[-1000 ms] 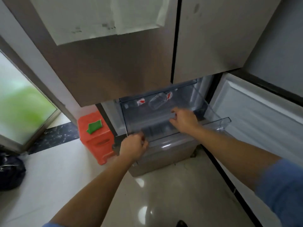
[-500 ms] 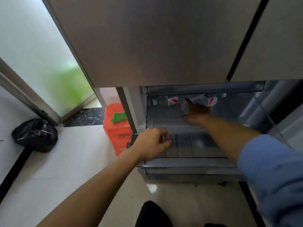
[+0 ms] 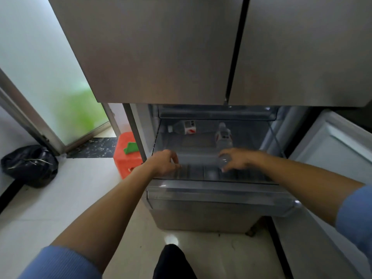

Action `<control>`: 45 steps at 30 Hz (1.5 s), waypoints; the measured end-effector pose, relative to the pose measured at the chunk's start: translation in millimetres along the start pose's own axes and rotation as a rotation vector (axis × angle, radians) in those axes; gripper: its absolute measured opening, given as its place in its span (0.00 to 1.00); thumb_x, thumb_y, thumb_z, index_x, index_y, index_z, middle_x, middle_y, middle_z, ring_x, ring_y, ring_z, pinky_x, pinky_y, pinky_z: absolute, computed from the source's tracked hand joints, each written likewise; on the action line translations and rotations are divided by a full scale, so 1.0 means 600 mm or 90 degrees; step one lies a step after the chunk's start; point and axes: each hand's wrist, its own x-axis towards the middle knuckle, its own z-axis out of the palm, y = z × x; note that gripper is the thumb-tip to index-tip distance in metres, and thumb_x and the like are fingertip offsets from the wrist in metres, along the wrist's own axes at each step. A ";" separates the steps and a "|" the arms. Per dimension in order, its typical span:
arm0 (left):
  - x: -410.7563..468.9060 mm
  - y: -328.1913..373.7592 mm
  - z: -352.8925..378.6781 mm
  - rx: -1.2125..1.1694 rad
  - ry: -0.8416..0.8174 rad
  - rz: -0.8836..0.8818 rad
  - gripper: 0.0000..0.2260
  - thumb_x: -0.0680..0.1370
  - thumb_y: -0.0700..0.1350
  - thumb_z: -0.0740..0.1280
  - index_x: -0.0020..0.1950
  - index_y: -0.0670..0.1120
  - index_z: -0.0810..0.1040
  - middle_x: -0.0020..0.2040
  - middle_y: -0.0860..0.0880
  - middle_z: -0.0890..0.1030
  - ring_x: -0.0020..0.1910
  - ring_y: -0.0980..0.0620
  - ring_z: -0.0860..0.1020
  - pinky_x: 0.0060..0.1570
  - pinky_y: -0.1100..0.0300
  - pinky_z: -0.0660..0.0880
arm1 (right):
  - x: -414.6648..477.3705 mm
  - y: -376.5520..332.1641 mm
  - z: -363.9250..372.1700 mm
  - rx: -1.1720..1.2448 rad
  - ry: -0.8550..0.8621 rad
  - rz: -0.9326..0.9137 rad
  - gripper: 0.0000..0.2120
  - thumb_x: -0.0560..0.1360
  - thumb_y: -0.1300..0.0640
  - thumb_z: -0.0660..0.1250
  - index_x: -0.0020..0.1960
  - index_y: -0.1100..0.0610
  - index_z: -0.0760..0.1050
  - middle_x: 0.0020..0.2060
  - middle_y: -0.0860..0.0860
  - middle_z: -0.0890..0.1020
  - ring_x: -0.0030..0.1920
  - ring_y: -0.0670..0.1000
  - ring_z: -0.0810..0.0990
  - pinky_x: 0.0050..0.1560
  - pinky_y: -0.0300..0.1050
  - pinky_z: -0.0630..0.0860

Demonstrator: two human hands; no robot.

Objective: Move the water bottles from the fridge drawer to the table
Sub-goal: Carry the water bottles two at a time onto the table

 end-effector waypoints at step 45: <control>-0.001 -0.052 -0.028 -0.106 0.222 -0.142 0.14 0.78 0.52 0.61 0.38 0.45 0.76 0.31 0.48 0.77 0.35 0.46 0.78 0.41 0.54 0.76 | 0.234 -0.042 -0.010 0.620 0.311 0.091 0.42 0.63 0.46 0.75 0.73 0.55 0.64 0.65 0.54 0.75 0.62 0.56 0.76 0.61 0.52 0.75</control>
